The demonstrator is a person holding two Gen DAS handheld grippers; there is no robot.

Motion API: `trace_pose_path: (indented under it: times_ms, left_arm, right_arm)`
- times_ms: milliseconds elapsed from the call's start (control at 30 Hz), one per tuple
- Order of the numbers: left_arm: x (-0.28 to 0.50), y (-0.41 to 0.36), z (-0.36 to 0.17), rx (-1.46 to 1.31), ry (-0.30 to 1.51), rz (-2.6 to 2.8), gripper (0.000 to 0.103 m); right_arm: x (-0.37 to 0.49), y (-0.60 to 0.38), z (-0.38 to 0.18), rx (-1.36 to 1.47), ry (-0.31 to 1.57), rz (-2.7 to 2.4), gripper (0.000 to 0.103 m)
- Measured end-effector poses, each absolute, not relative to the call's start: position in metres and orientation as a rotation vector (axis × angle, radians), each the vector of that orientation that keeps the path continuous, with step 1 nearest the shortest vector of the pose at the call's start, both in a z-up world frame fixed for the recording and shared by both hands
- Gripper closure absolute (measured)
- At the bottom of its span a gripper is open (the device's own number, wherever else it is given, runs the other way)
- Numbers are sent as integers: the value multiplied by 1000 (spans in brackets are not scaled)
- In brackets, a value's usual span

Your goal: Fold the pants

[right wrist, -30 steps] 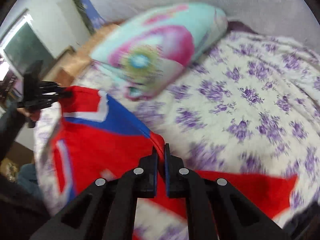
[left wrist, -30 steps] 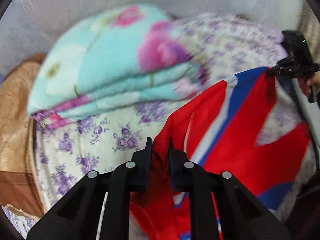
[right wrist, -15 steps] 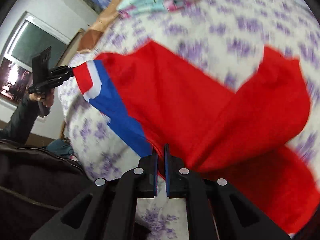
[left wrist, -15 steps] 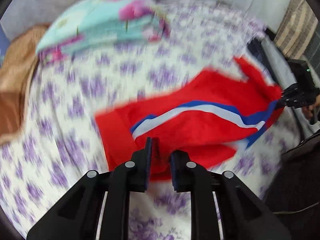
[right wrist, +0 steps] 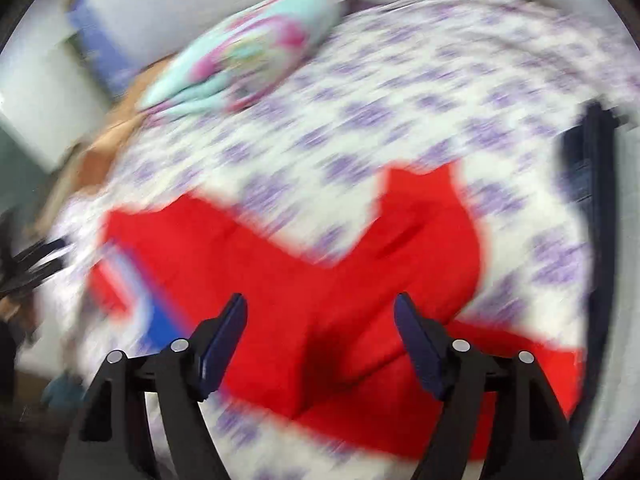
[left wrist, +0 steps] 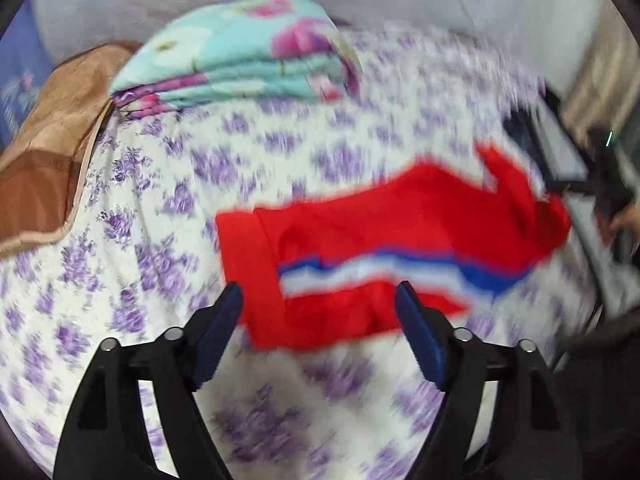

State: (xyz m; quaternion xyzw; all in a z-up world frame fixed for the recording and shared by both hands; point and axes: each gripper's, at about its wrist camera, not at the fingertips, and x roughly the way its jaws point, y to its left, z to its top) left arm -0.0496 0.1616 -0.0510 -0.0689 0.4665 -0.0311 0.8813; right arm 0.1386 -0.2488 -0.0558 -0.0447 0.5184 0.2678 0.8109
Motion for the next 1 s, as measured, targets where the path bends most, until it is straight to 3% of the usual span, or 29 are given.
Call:
trace_pose_path:
  times_ms: [167,300,333,367,400,433,467,567,700,800,900,1000]
  left_arm:
    - [-11,148,-78,-344,981,30,21]
    - [3,134,-125,-373,1102,158,21]
    - [5,130,-132,-345,1126,181,21]
    - [5,127,-135,-315,1131,188,21]
    - [6,120,-136,-253,1135,192,21]
    - [7,117,-137,-218,1144,190,20]
    - [8,114,-138,-189,1153,185,20]
    - [8,114,-138,-165,1162,160,18]
    - [6,118,-136,-197,1152,147,18]
    - [6,117,-137,-177,1150,135,16]
    - [7,113,-138,-151,1158,129,16]
    - [7,112,-138,-130,1164,115,16]
  right_arm:
    - [195,-205,-80,-213,1098,294,27]
    - [218,-180,-140,-354,1224,205,31]
    - [219,-183,-145,-345,1215,202,40]
    - [218,-188,-143,-313,1195,200,64]
    - [217,-198,-138,-273,1189,191,72]
    - [217,-214,-128,-181,1192,230,96]
    - [214,-228,-116,-127,1169,242,99]
    - [192,-298,-58,96,1025,309,99]
    - [144,-394,-25,272,946,298,99]
    - [119,-436,-50,350,1001,280,99]
    - [103,-457,-111,433,1146,237,98]
    - [90,-460,-143,451,1213,217,92]
